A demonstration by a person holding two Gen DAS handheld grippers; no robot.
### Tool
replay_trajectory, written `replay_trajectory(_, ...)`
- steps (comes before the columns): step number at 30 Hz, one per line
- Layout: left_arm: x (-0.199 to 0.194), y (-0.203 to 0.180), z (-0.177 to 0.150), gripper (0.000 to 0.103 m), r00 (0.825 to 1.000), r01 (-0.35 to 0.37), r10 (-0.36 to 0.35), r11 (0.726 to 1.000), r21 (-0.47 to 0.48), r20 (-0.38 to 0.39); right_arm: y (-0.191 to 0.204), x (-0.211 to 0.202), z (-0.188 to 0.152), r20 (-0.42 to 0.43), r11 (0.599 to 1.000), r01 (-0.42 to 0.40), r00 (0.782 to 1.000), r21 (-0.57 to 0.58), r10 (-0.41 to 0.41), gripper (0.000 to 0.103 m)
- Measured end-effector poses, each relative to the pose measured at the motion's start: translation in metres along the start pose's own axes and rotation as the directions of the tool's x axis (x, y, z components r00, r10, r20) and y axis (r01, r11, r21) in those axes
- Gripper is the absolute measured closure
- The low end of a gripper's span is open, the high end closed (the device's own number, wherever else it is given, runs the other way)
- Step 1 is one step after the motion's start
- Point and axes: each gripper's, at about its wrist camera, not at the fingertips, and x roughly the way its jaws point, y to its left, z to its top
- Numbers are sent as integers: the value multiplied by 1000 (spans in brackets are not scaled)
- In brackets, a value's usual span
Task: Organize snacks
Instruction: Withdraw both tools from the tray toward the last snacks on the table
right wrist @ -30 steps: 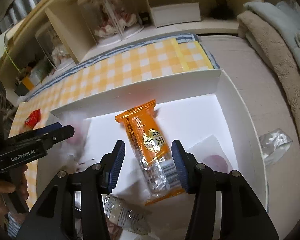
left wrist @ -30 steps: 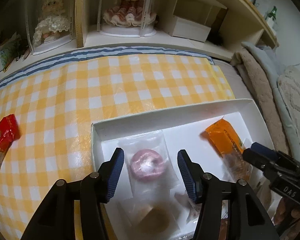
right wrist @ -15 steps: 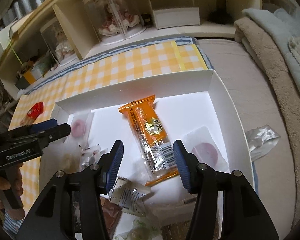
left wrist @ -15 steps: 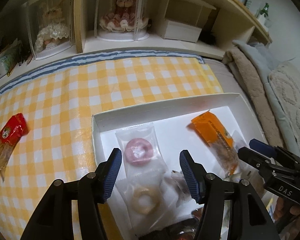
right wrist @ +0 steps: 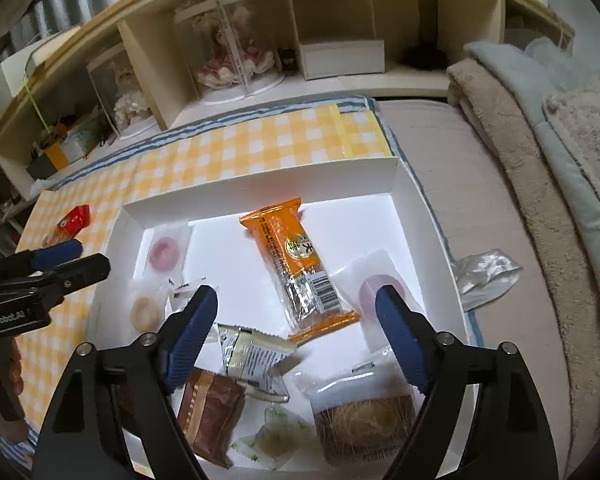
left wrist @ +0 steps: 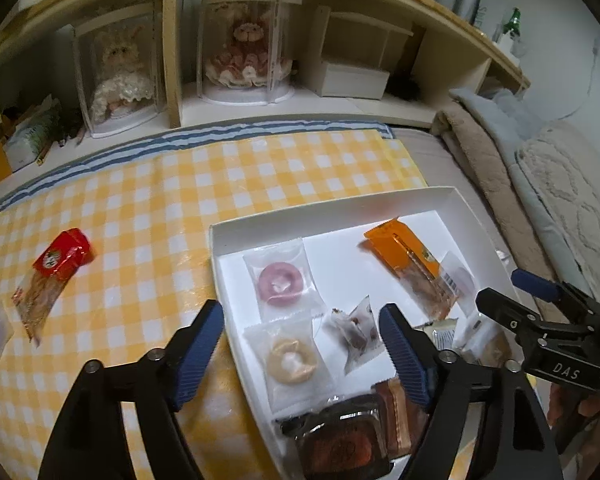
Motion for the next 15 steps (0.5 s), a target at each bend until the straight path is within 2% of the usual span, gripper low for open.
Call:
replay_trajectory(9,-38,14,-12,0,999,-30,30,999,-20,24,13,-21,-3,24,1000,26,999,-8,-26,0)
replay_trajectory(15,-62,26,-17,0,998,-37,39,998,-42,50,23,-35,0,46,999,37,998,-25,-36,0)
